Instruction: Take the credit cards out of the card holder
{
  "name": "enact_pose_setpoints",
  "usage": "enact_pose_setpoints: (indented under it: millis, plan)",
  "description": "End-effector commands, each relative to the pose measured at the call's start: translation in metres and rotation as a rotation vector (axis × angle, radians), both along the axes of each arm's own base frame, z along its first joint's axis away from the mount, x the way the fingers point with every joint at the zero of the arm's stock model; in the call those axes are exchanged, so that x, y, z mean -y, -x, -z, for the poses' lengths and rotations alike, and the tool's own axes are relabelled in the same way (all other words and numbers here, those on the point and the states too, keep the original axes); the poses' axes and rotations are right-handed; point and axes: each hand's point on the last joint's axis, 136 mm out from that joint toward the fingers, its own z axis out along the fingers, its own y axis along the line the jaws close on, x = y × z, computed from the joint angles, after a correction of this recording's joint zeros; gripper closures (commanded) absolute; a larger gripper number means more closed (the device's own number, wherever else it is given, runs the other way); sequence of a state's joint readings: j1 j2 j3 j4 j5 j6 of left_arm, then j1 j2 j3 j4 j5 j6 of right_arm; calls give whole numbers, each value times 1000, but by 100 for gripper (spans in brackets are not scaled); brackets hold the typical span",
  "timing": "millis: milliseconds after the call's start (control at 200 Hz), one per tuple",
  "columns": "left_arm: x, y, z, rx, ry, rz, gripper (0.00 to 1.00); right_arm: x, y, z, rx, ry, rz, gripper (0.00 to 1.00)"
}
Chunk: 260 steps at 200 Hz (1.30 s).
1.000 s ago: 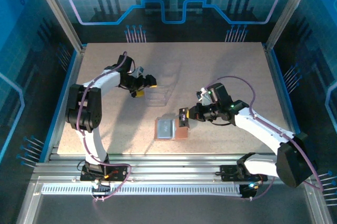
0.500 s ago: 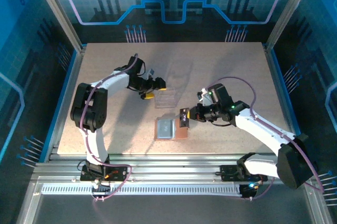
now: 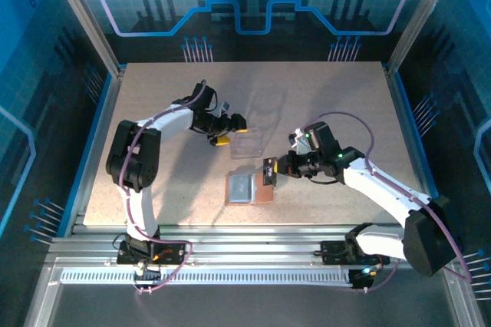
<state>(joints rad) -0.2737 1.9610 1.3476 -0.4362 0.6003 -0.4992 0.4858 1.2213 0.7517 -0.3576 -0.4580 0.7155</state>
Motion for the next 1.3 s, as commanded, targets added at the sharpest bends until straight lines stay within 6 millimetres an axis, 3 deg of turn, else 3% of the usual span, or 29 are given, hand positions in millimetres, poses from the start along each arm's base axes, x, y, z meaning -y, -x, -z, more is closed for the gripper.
enact_pose_setpoints:
  millis: [0,490,690,720,910,1106,1296]
  plan:
    - [9,-5,-6,-1,31,12,11,7,-3,-3,12,20,5,100]
    - [10,-17,-19,37,26,17,11,10,-12,-11,87,36,-41,100]
    - [-18,-13,-30,63,-54,-48,11,12,-17,-15,181,113,-161,100]
    - [-24,-11,-32,68,-64,-59,11,9,-23,-25,217,119,-184,100]
    - [-47,5,-47,94,-66,-109,11,7,-36,-25,298,233,-392,100]
    - [-44,26,-51,89,2,-126,10,0,-57,-35,463,327,-599,100]
    - [-29,9,-45,68,76,-111,12,-6,-80,-41,549,376,-702,100]
